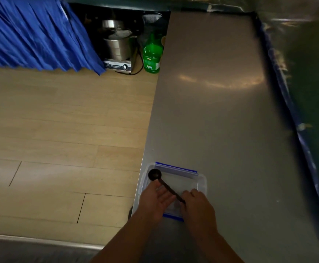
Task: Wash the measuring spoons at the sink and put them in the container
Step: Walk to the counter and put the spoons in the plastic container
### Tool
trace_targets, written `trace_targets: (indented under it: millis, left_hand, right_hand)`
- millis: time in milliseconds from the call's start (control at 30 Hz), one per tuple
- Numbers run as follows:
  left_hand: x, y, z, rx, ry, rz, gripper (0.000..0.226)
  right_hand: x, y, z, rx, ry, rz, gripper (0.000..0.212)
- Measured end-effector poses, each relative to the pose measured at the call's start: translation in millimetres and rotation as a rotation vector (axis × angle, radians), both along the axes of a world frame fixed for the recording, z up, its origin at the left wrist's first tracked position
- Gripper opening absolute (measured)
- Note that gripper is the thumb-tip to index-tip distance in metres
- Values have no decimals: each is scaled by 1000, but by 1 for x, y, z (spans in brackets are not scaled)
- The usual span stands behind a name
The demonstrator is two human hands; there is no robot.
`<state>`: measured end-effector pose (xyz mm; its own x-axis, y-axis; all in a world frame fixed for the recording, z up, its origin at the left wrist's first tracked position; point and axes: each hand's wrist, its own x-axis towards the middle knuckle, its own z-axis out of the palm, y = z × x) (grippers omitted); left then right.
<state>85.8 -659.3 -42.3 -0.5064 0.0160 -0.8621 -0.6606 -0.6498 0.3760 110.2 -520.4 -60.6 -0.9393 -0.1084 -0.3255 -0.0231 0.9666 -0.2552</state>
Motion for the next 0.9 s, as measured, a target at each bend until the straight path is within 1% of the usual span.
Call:
trace_targets:
  millis: [167,367,567,900]
  left_hand:
    - [-1,-2,-2,11,-11,-18,34]
    - [-1,-4,-6,24,-1,-31,33]
    - [-2,-4,-7,46,12,-41,31]
    - [-2,-4,-11,28,-10,-47,28]
  right_hand:
    - [-1,-4,0,-1,-8,-25,16]
    - [-4,-3,0,35,-36,-17,26]
    - [-9,-2,1,42,-36,11,22]
    - [-9,-3,-3,91,-65,46,19]
